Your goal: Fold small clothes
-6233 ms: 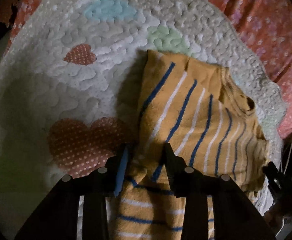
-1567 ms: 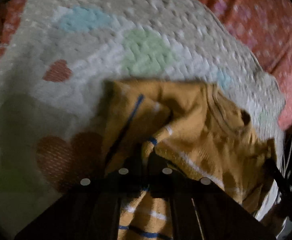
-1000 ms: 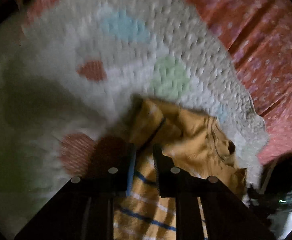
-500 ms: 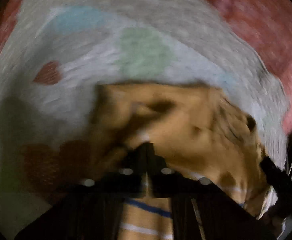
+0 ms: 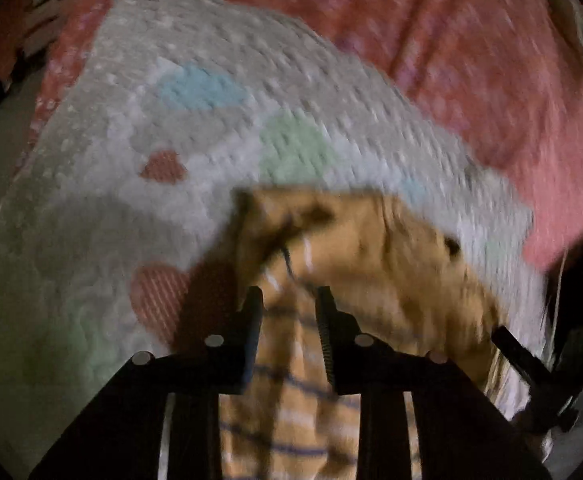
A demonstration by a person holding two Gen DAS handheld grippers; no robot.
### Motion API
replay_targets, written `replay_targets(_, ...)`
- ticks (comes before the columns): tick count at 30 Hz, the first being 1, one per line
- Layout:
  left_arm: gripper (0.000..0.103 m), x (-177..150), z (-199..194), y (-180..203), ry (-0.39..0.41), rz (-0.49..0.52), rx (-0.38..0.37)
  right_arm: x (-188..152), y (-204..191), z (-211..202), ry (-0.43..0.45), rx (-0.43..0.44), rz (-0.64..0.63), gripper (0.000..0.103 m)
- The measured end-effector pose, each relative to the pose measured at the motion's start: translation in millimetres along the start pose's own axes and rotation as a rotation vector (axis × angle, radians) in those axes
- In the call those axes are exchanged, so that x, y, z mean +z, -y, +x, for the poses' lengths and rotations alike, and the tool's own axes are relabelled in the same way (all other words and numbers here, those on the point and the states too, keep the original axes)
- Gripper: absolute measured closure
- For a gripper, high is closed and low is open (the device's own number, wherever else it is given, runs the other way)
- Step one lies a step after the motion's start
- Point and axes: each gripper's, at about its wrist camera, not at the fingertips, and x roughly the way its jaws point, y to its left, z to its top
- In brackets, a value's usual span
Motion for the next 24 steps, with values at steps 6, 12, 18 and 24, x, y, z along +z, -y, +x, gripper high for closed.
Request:
replay_targets(6,0.059,-39,18,-9,-0.054,0.180,0.276,-24,36,-27,0.028,-0.101,-0.028,0.075)
replay_targets(12,0.058,-47,12,-22,-0.043,0.211,0.375,-30,79,-61,0.086,-0.164,0.123,0.078)
replay_targets(18,0.061,-68,0,2,0.046,0.364,0.620,-43,34,-89,0.168,-0.291,-0.024,0.073)
replay_targets(24,0.061,-77,-14,-17,0.051,0.300,0.670,-59,2,-83,0.159,-0.248,-0.099,0.069)
